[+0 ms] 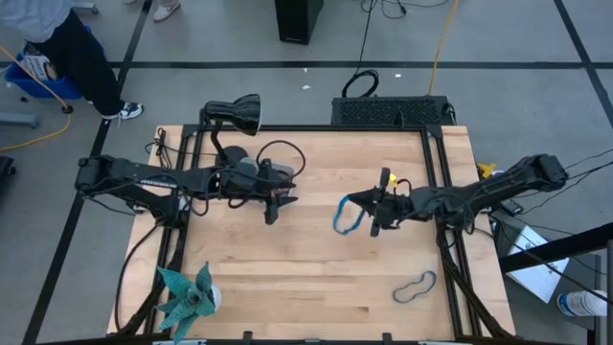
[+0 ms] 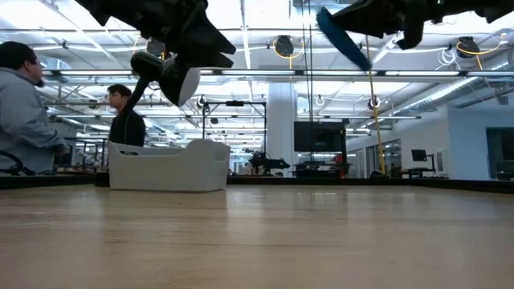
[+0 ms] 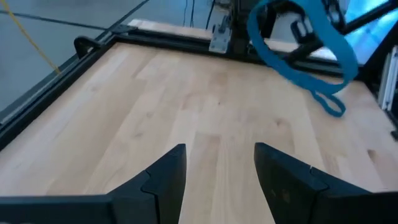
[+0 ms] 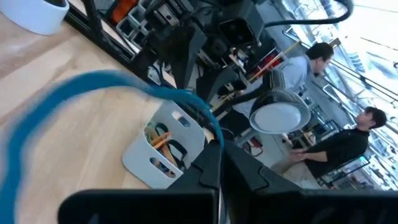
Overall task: Pick and place rubber bands into bin
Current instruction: Put the left blue rubber band into the gray bin
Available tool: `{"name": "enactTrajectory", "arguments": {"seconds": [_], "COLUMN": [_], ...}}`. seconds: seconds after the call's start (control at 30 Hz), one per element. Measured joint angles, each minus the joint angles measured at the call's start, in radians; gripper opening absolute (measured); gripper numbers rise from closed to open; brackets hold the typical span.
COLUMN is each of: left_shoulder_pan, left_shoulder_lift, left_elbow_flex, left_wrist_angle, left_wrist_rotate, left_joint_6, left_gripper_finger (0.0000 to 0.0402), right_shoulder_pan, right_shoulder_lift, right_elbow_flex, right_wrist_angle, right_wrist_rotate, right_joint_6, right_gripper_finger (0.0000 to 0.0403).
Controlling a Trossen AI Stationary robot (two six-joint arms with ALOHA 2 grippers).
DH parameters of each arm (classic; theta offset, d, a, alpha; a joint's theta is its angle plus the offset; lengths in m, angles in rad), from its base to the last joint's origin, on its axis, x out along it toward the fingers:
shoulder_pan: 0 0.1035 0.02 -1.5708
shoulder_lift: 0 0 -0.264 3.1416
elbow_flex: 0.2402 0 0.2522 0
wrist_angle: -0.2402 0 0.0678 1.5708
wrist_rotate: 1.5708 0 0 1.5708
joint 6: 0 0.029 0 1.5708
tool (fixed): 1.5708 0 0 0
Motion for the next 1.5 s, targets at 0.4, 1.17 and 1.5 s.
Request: {"name": "enactTrajectory", "arguments": {"seconds": [0.4,1.17,1.5], "left_shoulder_pan": [0.000,-0.006,-0.005], "left_shoulder_lift": [0.127,0.436,0.438], "left_elbow_flex": [0.002,0.002,0.005], "left_wrist_angle": [0.235,0.653,0.654], "left_wrist_rotate": [0.183,0.459,0.460], "left_joint_6": [-0.022,-0.067,-0.061], "left_gripper_finger": [0.0196,0.0195,0.0097], "right_shoulder_pan": [-0.067,-0.081,-0.081], "right_shoulder_lift": [0.222,0.399,0.399], "right_elbow_flex": [0.000,0.034,0.034], "right_wrist_angle": [0.299,0.358,0.357], "right_wrist_rotate": [-0.145,-0.186,-0.185], "right_joint_6": [-0.046,-0.041,-0.042], "right_gripper_finger": [0.0000,0.0000,0.0000]}}
